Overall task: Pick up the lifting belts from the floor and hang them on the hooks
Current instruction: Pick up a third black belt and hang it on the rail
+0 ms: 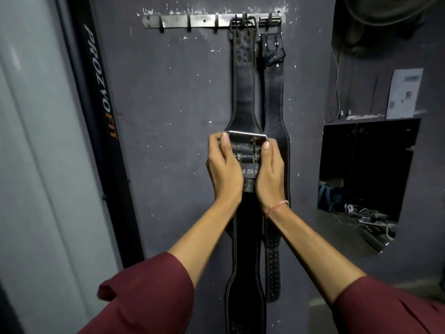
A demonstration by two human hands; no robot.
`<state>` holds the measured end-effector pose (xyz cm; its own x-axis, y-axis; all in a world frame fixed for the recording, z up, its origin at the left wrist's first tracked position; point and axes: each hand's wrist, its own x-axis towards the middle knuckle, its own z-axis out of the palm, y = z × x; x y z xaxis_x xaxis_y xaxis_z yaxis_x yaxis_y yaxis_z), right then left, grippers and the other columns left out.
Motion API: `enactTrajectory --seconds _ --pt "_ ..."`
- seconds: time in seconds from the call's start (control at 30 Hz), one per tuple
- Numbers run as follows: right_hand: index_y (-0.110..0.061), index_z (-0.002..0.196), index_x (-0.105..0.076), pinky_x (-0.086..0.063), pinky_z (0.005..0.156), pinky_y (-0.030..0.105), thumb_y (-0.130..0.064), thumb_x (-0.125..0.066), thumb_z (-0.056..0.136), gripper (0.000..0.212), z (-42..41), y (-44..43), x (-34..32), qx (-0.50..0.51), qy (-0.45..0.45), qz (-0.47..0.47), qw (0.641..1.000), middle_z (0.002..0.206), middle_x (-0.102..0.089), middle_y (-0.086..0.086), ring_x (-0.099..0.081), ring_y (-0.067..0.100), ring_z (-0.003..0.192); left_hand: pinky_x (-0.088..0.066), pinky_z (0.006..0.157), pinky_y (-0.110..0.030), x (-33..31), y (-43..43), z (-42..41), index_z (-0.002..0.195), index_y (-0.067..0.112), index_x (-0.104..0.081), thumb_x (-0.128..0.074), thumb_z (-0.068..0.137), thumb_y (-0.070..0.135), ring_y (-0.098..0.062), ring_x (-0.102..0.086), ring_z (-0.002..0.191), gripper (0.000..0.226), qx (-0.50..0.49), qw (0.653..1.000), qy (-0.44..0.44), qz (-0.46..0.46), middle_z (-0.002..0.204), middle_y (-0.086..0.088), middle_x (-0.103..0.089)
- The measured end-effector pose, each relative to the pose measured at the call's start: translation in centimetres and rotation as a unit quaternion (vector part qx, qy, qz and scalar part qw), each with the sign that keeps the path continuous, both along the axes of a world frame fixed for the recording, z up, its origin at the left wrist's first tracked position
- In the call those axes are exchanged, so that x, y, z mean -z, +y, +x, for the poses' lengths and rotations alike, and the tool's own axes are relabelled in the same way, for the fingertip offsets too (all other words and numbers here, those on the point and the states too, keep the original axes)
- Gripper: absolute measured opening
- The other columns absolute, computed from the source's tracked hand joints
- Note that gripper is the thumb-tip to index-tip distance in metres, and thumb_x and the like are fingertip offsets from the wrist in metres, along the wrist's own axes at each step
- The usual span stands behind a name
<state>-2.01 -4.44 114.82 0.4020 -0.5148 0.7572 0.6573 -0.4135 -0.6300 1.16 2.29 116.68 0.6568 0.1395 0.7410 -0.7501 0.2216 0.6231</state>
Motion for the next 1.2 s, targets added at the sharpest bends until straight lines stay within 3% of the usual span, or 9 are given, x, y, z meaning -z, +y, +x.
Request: enactTrajectory --seconds 0.07,0.13,0.23,0.33,0.43,0.57,0.83,1.0,1.2 --pt "-0.015 0.099 -0.058 -0.041 0.08 0.007 -0.027 -0.031 0.106 0.03 1.3 0.3 -0.2 0.048 0.027 -0.002 0.999 0.102 -0.055 0.016 -0.05 0.003 0.087 -0.042 0.062 -0.016 0.1 0.4 1.0 0.086 0.009 -0.054 -0.035 0.107 0.027 0.005 -0.049 0.062 0.034 0.017 1.0 0.014 -0.004 0.075 0.009 -0.055" --pt "-0.018 0.096 -0.057 -0.038 0.077 0.003 -0.025 -0.034 0.106 0.026 2.3 0.8 -0.9 0.066 0.027 0.011 0.997 0.102 -0.049 0.011 -0.051 0.01 0.09 -0.043 0.071 -0.014 0.0 0.8 2.2 0.087 0.013 -0.06 -0.035 0.106 0.031 0.006 -0.051 0.07 0.037 0.016 0.999 0.033 0.003 0.092 0.001 -0.056" --pt "-0.025 0.084 -0.054 -0.042 0.082 0.02 -0.022 -0.038 0.105 0.027 4.7 1.3 -2.3 0.074 0.01 0.0 0.997 0.095 -0.049 0.002 -0.051 0.021 0.092 -0.039 0.075 -0.003 -0.9 1.2 4.3 0.094 0.004 -0.066 -0.037 0.106 0.027 0.0 -0.052 0.083 0.038 -0.001 1.0 0.026 -0.014 0.103 -0.002 -0.049" --pt "-0.033 0.072 -0.051 -0.047 0.08 0.036 -0.026 -0.04 0.103 0.034 7.2 0.4 -4.1 0.085 0.014 -0.027 0.996 0.079 -0.058 -0.005 -0.054 0.027 0.094 -0.041 0.069 -0.008 -2.3 1.0 7.1 0.081 0.007 -0.06 -0.038 0.106 0.022 0.003 -0.054 0.07 0.037 0.004 1.0 -0.005 -0.023 0.083 0.0 -0.059" --pt "-0.028 0.072 -0.053 -0.04 0.076 0.029 -0.026 -0.041 0.103 0.033 9.2 -0.9 -6.2 0.121 0.011 -0.058 0.991 0.08 -0.061 -0.001 -0.054 0.02 0.095 -0.04 0.062 -0.012 -4.0 0.1 9.9 0.077 0.009 -0.056 -0.038 0.106 0.024 0.001 -0.051 0.062 0.038 -0.015 1.0 -0.026 -0.007 0.069 0.007 -0.057" --pt "-0.015 0.073 -0.054 -0.041 0.066 0.039 -0.024 -0.042 0.103 0.034 12.4 -2.4 -9.5 0.137 -0.03 -0.073 0.987 0.066 -0.061 0.005 -0.055 0.021 0.065 -0.032 0.053 -0.014 -7.5 -1.5 13.2 0.073 0.01 -0.047 -0.036 0.106 0.027 -0.003 -0.038 0.054 0.04 -0.071 0.996 -0.056 -0.001 0.061 0.009 -0.041" --pt "-0.021 0.057 -0.046 -0.029 0.056 0.032 -0.029 -0.044 0.102 0.046 20.6 -7.6 -21.3 0.111 -0.061 -0.056 0.99 0.053 -0.047 -0.007 -0.044 0.013 0.056 -0.021 0.057 -0.031 -19.3 -6.0 20.1 0.069 0.012 -0.041 -0.033 0.106 0.031 -0.011 -0.036 0.055 0.043 -0.169 0.98 -0.103 0.025 0.055 0.005 -0.038" --pt "-0.015 0.059 -0.046 -0.022 0.059 0.03 -0.029 -0.045 0.102 0.046 23.7 -9.5 -29.2 0.111 -0.059 -0.042 0.991 0.061 -0.049 0.004 -0.045 0.023 0.07 -0.026 0.065 -0.031 -27.2 -8.2 24.0 0.063 0.017 -0.038 -0.032 0.106 0.033 -0.023 -0.047 0.077 0.046 -0.196 0.976 -0.091 0.032 0.062 0.0 -0.047" --pt "-0.004 0.087 -0.072 -0.043 0.081 0.035 -0.034 -0.049 0.098 0.04 26.3 -10.4 -34.6 0.147 -0.019 -0.029 0.989 0.101 -0.069 0.023 -0.062 0.036 0.096 -0.032 0.071 -0.03 -32.8 -9.1 27.3 0.063 0.011 -0.041 -0.034 0.105 0.029 -0.036 -0.056 0.104 0.046 -0.23 0.97 -0.062 0.041 0.096 -0.021 -0.065"
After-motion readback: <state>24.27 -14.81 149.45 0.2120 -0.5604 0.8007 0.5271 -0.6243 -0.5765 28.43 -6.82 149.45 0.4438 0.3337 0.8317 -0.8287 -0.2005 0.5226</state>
